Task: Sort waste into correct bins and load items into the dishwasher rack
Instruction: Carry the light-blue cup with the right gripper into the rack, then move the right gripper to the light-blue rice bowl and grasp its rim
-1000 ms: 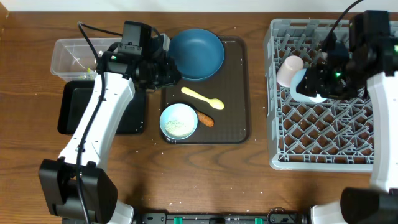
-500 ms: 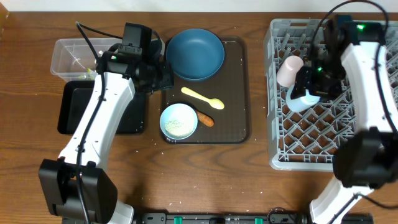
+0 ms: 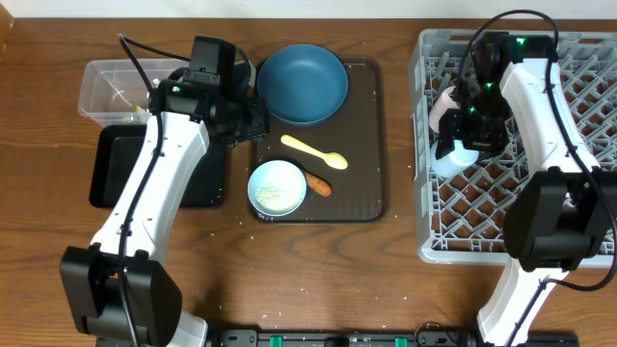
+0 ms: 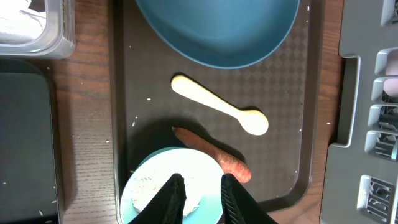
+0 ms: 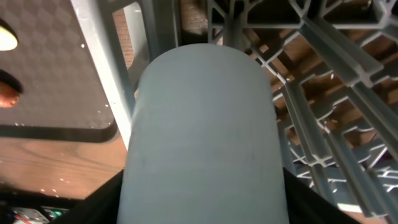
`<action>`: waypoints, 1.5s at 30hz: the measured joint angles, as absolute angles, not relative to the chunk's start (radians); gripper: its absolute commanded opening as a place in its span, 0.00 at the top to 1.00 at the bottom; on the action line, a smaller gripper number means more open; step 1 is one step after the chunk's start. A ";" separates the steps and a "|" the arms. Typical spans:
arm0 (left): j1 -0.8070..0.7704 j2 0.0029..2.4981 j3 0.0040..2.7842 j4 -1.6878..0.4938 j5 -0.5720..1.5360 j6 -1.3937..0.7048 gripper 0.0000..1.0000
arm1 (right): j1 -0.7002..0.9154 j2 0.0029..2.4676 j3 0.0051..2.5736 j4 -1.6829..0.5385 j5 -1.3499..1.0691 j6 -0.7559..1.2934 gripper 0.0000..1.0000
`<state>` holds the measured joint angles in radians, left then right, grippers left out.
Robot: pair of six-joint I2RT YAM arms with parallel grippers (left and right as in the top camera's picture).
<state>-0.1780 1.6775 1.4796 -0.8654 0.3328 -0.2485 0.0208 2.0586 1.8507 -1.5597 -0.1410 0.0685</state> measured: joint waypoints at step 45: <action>-0.163 1.678 1.480 -0.985 0.171 -0.244 0.69 | 0.508 1.908 1.919 -1.209 -0.188 0.242 0.43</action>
<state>-0.1631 1.6775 1.4796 -0.9848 0.1715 -0.2443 0.5079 1.9079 1.9194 -1.2087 -0.1879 0.2420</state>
